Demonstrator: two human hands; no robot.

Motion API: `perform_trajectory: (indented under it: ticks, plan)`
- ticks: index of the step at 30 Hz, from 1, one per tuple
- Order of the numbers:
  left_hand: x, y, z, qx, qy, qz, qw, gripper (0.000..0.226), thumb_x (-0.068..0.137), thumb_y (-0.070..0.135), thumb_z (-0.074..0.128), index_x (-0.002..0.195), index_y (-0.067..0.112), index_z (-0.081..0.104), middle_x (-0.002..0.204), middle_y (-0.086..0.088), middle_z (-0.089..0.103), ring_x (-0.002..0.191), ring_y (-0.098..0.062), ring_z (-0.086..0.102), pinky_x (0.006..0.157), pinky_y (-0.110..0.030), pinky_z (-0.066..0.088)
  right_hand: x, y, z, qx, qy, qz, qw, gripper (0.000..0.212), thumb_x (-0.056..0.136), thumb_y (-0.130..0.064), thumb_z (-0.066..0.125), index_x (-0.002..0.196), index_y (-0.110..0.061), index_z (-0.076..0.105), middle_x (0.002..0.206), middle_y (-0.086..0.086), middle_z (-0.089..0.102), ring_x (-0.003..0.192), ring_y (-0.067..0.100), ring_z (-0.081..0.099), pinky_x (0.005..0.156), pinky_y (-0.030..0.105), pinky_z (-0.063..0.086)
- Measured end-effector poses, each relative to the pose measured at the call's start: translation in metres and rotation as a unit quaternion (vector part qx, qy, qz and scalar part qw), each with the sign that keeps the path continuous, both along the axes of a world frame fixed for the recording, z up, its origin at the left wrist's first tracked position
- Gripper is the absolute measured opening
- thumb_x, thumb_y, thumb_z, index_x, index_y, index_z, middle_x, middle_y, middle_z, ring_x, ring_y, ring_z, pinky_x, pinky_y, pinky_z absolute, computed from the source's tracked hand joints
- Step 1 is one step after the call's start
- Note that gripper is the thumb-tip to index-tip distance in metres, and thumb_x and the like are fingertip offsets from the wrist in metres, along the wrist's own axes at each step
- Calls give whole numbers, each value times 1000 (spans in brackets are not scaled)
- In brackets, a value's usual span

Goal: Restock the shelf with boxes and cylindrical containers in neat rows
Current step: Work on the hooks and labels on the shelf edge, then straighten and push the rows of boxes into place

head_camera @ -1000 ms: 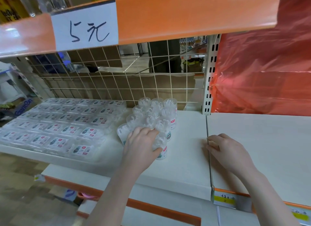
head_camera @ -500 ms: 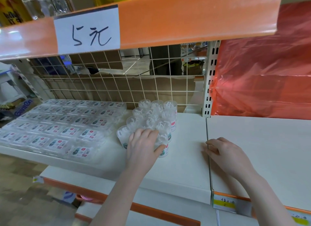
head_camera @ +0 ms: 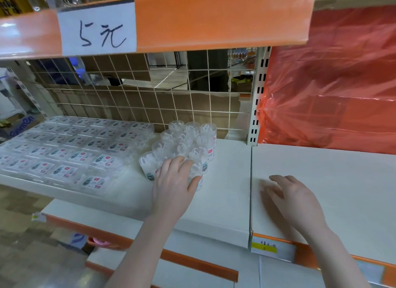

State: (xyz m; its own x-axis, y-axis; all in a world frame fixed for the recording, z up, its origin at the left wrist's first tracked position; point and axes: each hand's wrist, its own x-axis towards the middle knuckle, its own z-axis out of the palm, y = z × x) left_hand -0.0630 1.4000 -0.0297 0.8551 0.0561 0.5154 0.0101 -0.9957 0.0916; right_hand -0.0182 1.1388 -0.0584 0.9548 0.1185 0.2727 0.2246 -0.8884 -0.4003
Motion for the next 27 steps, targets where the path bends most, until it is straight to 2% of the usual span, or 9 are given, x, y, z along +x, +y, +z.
perform_trajectory:
  ticks: [4,7,13,18,23,27]
  plan:
    - [-10,-14,10,-19,-12,-8,1000,35,70,25,80,99,12,67,104,-5,65,94,-29,60,75,-40,52,-19,-23,2,7,-22,-66,998,33,79,-14,70,111,-8,66,96,17,64,95,38,59,76,40,47]
    - [-22,-30,15,-48,-15,-22,998,33,72,24,78,101,11,68,105,-6,66,97,-30,60,77,-41,51,-43,-40,1,11,-65,-106,992,36,73,-9,75,108,-2,66,90,21,65,86,41,60,73,44,49]
    - [-46,-67,4,-112,34,-87,989,36,84,27,67,116,10,64,125,-10,60,116,-32,50,95,-43,43,-109,-69,-1,-24,-133,-192,972,35,69,-6,78,102,1,67,83,23,65,74,42,60,63,45,51]
    - [-64,-103,8,-149,71,-135,977,39,90,30,58,125,12,58,135,-7,51,124,-28,41,100,-40,37,-151,-104,15,-59,-133,-235,961,33,72,-7,76,102,2,67,84,24,64,75,43,61,64,44,48]
    - [-76,-152,22,-147,93,-191,966,41,92,35,53,129,17,54,136,0,48,126,-22,37,100,-35,34,-183,-144,27,-47,-119,-294,947,32,81,-14,68,111,-1,64,96,22,64,89,41,58,70,44,44]
    - [-79,-200,29,-134,98,-214,963,40,92,36,52,128,18,54,135,1,49,125,-22,38,100,-34,34,-201,-183,28,-45,-123,-311,941,29,80,-13,68,106,-1,65,87,22,63,82,41,56,65,44,44]
